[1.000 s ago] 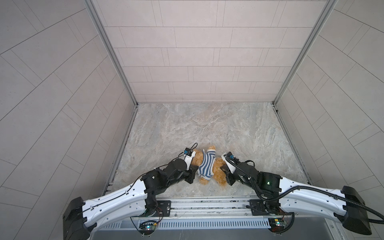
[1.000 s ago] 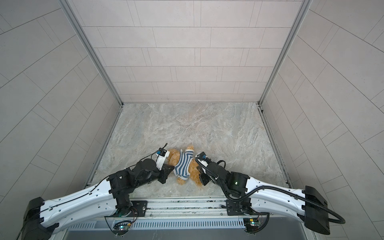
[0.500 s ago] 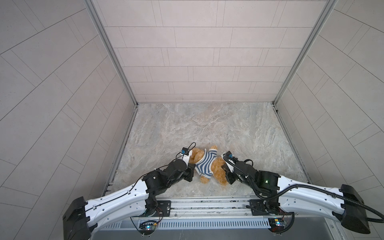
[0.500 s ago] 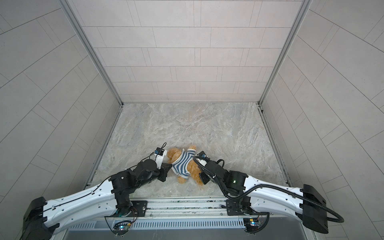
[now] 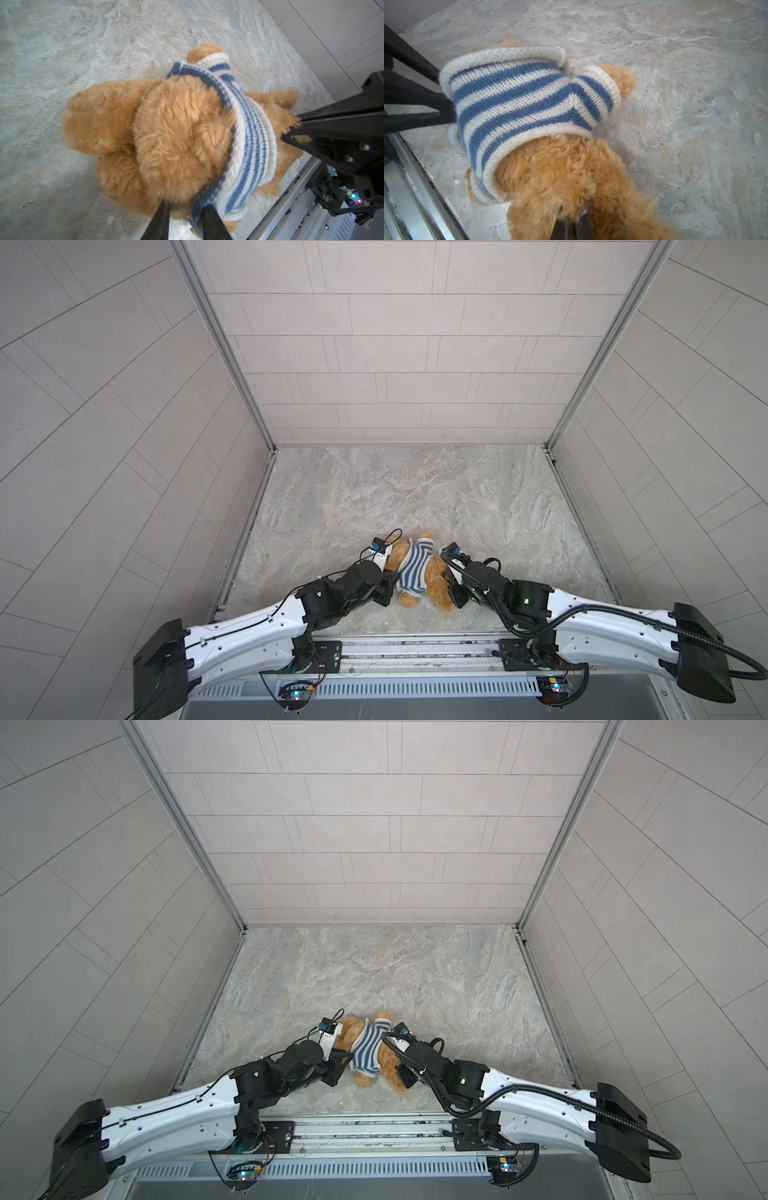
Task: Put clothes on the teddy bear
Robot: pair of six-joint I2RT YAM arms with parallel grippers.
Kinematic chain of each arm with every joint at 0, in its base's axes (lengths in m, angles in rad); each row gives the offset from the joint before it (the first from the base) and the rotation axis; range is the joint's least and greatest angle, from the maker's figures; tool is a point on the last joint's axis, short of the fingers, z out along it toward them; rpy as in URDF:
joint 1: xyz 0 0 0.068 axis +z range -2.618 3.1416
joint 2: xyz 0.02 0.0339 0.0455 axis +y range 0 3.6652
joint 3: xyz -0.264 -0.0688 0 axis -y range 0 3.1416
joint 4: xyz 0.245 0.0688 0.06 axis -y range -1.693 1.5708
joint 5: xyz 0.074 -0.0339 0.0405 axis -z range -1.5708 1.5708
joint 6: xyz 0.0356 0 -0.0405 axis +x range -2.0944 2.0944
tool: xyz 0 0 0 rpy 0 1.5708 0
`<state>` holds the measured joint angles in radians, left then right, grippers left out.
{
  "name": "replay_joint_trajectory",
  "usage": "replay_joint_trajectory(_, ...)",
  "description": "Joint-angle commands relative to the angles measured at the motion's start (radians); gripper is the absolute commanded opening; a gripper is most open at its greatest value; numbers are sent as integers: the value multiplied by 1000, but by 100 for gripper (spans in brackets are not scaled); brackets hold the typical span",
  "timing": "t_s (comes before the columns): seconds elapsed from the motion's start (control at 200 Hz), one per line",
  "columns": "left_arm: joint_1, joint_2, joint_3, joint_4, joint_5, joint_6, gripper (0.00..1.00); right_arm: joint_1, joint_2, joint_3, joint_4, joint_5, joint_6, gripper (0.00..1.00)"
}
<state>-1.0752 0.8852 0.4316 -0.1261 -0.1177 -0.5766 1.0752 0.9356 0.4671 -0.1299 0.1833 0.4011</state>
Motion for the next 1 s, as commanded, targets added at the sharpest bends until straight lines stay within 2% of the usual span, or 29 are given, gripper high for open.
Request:
replay_joint_trajectory(0.0,-25,7,10,-14,-17,-4,31,5,-17,6,37,4,5,0)
replay_joint_trajectory(0.275,-63,31,-6,4,-12,-35,31,6,-22,3,36,8,10,0)
replay_joint_trajectory(0.4,-64,50,-7,17,-17,-45,26,6,-21,5,34,8,10,0)
replay_joint_trajectory(0.466,-65,50,-3,12,-16,-45,20,6,-22,7,29,11,8,0)
replay_joint_trajectory(0.536,-65,39,-2,-6,-16,-43,6,6,-26,7,23,15,8,0)
replay_joint_trajectory(0.591,-65,20,-4,-24,-19,-45,0,6,-30,5,20,21,7,0)
replay_joint_trajectory(0.996,-36,-151,-33,-195,-113,-96,0,6,-121,-15,-67,125,9,0)
